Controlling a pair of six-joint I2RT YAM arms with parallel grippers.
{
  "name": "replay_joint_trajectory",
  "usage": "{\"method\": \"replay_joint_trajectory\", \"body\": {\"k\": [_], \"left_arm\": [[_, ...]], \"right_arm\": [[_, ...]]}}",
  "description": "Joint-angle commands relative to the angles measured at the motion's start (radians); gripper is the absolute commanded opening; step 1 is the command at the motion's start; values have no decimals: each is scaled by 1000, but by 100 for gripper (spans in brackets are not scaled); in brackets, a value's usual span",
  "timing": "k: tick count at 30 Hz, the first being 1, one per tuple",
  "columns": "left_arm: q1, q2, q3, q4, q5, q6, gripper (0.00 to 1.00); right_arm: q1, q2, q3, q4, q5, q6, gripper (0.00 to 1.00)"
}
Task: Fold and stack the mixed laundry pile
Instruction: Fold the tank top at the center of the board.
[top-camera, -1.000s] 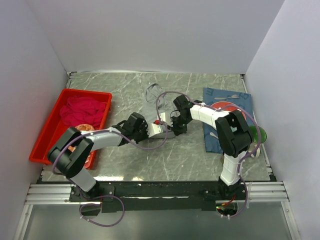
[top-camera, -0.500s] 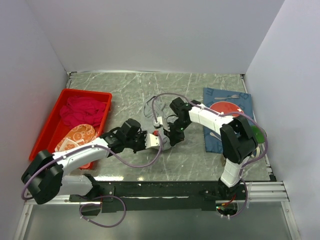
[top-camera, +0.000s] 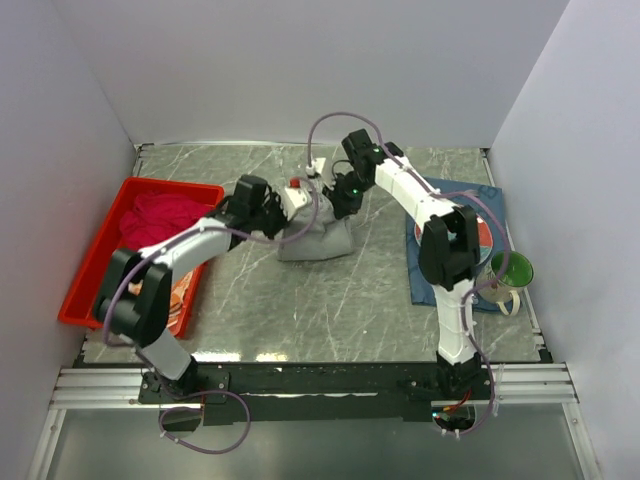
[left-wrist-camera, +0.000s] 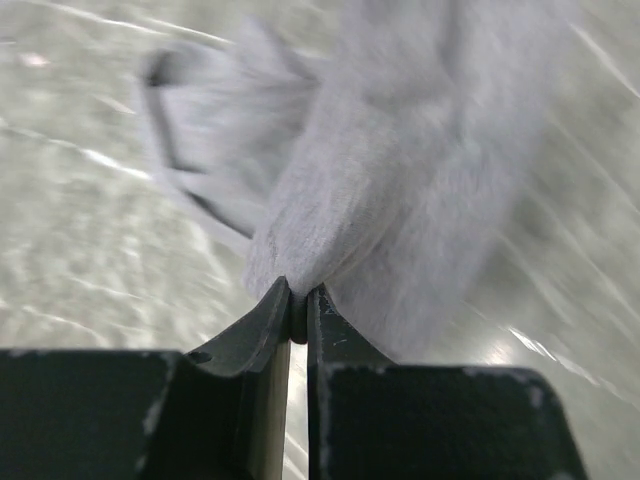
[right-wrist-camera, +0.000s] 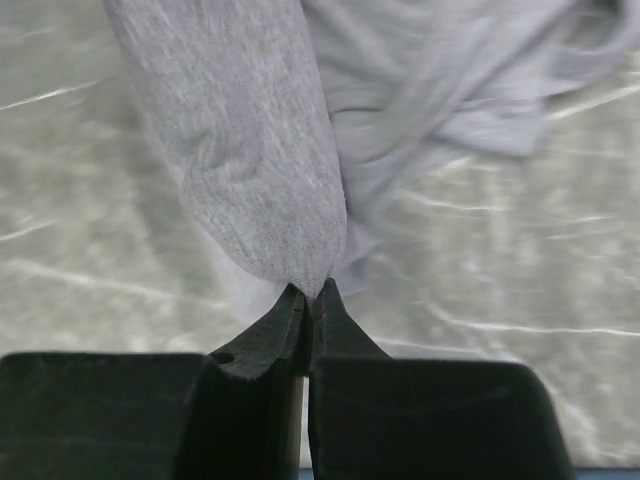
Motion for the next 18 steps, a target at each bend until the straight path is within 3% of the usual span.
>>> {"method": "replay_joint_trajectory", "body": {"k": [1, 5, 15, 16, 17, 18], "left_arm": [[59, 111, 130, 122, -8, -99, 1], [80, 201, 225, 194, -76, -167, 1], [125, 458, 502, 188, -174, -332, 1], [131, 475, 524, 186, -176, -381, 3], [137, 490, 567, 182, -176, -414, 11], [148, 518, 590, 174, -188, -450, 34]], "right_arm": [[-9, 124, 196, 23, 93, 80, 0], [-12, 183, 315, 109, 166, 125, 0], [-14, 264, 348, 394, 327, 226, 0], [-14, 284, 349, 420, 352, 235, 8], [-12, 295, 349, 445, 402, 250, 23], [-9, 305, 352, 494, 439, 255, 50]]}}
